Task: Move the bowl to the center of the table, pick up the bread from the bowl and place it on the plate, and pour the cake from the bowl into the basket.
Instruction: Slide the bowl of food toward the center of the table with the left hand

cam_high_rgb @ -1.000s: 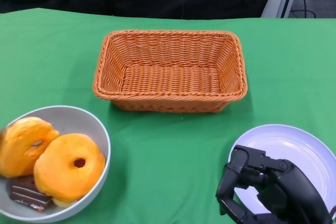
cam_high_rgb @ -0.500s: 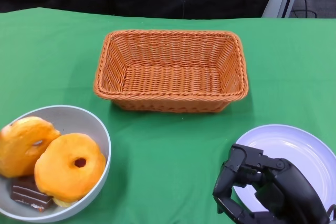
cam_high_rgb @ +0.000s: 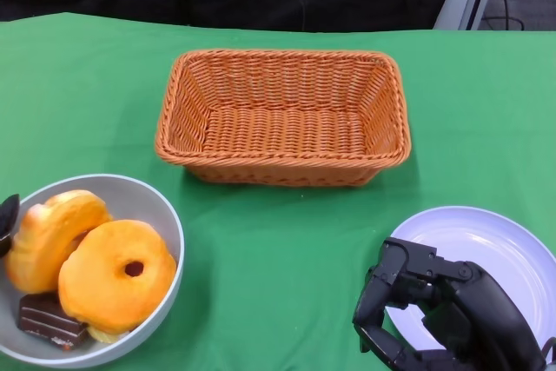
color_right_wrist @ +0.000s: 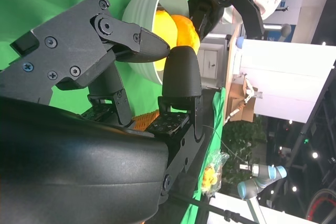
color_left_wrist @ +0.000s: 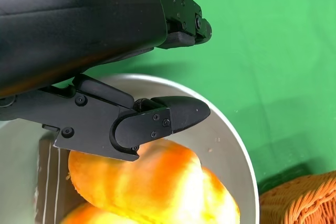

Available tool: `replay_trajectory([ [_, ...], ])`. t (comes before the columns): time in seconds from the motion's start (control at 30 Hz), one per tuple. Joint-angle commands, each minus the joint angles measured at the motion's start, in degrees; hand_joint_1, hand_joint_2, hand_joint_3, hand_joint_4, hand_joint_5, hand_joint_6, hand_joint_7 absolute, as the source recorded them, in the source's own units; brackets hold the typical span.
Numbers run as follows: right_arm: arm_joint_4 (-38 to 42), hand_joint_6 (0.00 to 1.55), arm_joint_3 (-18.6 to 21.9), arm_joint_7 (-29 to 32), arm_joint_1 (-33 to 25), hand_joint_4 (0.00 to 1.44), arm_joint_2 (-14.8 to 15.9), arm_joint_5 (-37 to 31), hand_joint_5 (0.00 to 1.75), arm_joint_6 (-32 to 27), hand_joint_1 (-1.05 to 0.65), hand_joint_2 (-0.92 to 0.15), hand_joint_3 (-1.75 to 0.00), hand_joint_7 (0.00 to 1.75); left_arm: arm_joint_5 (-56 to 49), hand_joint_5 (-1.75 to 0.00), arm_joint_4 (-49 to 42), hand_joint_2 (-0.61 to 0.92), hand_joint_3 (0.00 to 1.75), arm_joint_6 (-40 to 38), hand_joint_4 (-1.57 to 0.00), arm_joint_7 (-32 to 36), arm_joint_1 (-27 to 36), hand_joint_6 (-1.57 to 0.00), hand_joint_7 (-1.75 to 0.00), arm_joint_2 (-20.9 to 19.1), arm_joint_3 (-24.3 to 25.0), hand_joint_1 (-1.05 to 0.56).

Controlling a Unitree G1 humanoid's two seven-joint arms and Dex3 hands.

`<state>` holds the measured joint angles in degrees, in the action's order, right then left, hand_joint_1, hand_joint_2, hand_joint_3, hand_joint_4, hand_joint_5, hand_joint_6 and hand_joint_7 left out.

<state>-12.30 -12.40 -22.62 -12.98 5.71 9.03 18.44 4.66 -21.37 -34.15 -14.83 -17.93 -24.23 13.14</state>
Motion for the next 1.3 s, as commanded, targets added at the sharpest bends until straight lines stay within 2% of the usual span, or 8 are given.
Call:
replay_trajectory([
  [0.03, -0.3, 0.64, 0.0, 0.3, -0.1, 0.65, 0.1, 0.0, 1.67, 0.2, -0.2, -0.54, -0.91, 1.39, 1.2, 0.0, 1.5, 0.92, 0.61, -2.2, -0.01, -2.3, 0.3, -0.1, 0.0, -1.3, -0.5, -0.6],
  [0.33, -0.5, 0.64, 0.0, 0.5, -0.1, 0.64, 0.2, -0.1, 1.67, -0.3, -0.22, -0.55, -0.9, 1.39, 5.2, 0.0, 6.4, 0.92, 0.52, -10.9, -0.02, -4.1, 0.6, -0.09, 0.0, -0.7, 0.2, -0.61],
  [0.6, -0.1, 0.64, 0.1, 0.3, 0.1, 0.64, 0.1, 0.2, 1.67, 0.1, -0.22, -0.57, -0.86, 1.38, 7.2, -0.01, 10.1, 0.92, 0.47, -17.0, -0.01, -5.7, 1.0, -0.06, 0.0, -1.5, -1.0, -0.62],
  [0.83, -0.1, 0.64, 0.0, 0.7, 0.1, 0.64, 0.0, -0.3, 1.67, 0.1, -0.24, -0.58, -0.85, 1.39, 9.4, 0.0, 12.2, 0.92, 0.52, -19.7, 0.0, -9.4, 1.5, -0.02, 0.0, -2.6, -1.7, -0.63],
  [1.3, 0.1, 0.64, 0.0, 0.6, 0.4, 0.64, -0.2, -0.4, 1.68, 0.5, -0.23, -0.58, -0.85, 1.39, 16.0, 0.0, 21.3, 0.92, 0.59, -28.1, 0.0, -8.3, 3.3, 0.0, 0.0, 0.4, -1.5, -0.62],
])
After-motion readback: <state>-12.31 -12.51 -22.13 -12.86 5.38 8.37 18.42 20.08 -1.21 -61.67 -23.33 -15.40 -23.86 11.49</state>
